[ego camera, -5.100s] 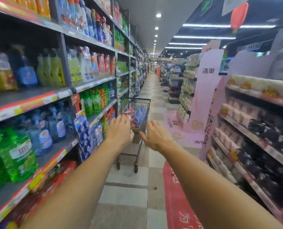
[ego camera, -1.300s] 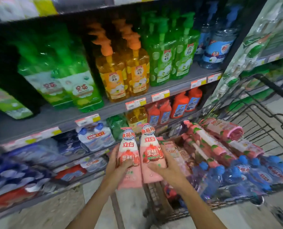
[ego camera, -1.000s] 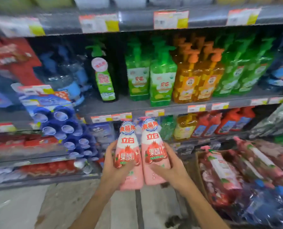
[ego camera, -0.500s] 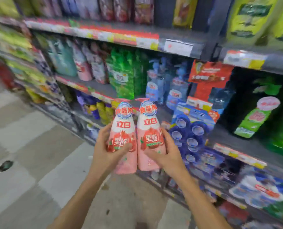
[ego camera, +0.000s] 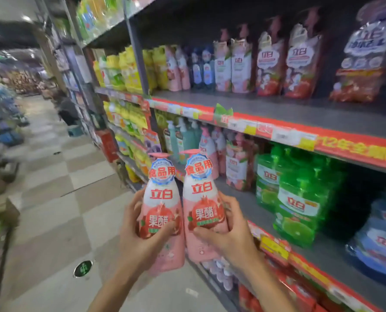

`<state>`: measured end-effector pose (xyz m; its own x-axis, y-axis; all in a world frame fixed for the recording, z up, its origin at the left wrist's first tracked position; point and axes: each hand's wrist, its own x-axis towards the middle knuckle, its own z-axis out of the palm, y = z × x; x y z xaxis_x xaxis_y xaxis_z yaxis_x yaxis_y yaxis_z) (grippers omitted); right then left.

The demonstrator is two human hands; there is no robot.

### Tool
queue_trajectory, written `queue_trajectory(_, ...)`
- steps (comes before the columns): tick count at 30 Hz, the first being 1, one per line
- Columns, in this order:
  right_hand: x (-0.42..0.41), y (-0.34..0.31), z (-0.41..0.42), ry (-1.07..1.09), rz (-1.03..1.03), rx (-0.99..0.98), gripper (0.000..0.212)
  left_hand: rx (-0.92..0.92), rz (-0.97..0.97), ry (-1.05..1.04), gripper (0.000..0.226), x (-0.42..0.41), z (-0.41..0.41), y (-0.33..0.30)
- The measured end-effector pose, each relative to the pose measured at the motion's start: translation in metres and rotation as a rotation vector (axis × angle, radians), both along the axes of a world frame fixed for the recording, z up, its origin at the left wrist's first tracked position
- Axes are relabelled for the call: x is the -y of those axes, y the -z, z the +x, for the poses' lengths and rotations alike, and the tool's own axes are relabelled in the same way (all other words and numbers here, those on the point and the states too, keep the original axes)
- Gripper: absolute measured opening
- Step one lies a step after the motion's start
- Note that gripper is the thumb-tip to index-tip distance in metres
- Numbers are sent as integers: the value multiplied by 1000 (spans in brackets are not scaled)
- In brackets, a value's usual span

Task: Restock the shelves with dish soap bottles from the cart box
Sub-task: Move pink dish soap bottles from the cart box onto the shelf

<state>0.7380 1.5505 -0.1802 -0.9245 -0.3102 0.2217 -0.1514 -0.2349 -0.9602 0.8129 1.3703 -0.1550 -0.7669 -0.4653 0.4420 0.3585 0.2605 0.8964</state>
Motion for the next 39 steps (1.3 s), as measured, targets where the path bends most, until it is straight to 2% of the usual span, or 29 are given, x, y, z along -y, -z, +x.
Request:
queue_trajectory(4, 84, -38, -70, -97, -33, -24, 78, -44, -35, -33, 80, 81, -59, -37)
queue_trajectory(11, 222, -70, -172, -74, 9, -144, 74, -139, -17, -75, 75, 214, -159, -60)
queue_trajectory(16, 313, -86, -236, 32, 8, -195, 84, -189, -41, 18, 79, 309, -237, -71)
queue_trajectory(22, 394, -130, -306, 196, -6, -232, 82, -237, -62, 170, 82, 405, -341, -115)
queue_trajectory(27, 420, -164, -357, 390, 5, -279, 82, -313, -95, 305, 87, 432, -426, -148)
queue_trajectory(32, 418, -188, -400, 571, 49, -365, 87, -362, -88, 458, 82, 425, -492, -176)
queue_trajectory(39, 405, -210, -446, 719, 78, -420, 78, -493, -110, 591, 79, 406, -568, -197)
